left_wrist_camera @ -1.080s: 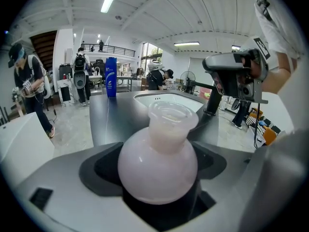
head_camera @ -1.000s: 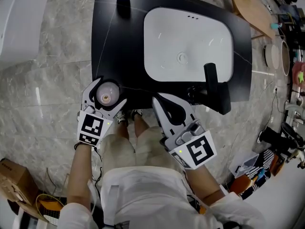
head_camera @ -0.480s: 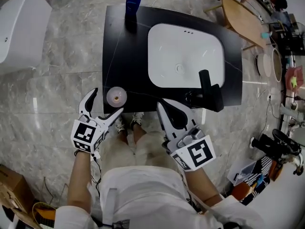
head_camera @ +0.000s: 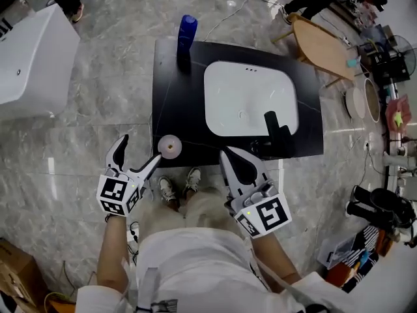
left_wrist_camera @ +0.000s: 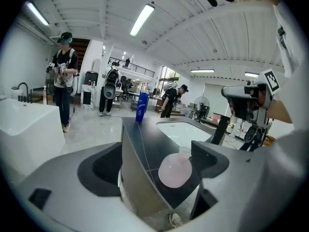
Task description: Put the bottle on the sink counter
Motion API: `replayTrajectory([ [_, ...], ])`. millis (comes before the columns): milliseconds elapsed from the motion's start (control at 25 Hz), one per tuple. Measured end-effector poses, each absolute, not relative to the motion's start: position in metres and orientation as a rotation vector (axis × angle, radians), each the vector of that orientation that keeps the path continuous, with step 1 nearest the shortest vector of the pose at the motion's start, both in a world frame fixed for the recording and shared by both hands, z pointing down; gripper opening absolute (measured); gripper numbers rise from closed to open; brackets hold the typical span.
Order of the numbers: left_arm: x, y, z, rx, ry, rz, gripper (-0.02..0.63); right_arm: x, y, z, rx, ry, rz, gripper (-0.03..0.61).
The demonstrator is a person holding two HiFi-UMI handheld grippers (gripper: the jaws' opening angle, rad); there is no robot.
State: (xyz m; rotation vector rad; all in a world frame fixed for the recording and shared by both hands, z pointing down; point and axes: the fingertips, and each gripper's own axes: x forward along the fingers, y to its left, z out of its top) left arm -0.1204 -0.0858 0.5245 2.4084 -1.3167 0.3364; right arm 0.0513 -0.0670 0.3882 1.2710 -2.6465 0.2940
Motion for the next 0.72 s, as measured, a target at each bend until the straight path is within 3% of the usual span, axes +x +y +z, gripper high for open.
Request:
replayTrajectory([
  [120,-0.123,-0.090,0.513,2.411,-1.361,0.354,0.429,0.051,-0.067,0.374,1.280,-2.660,0.258,0.011],
  [520,-0.141,-0.113,0.453,2.357,-1.594,0.282,0.113,0.057,-0.082,0.336,1.292,-2.707,0.158,0.011],
  [720,-0.147,-0.119,0.402,2.395,-1.678,0.232,0.016,0.065,-0.098,0.320,1.301,-2.722,0.131,0.011],
])
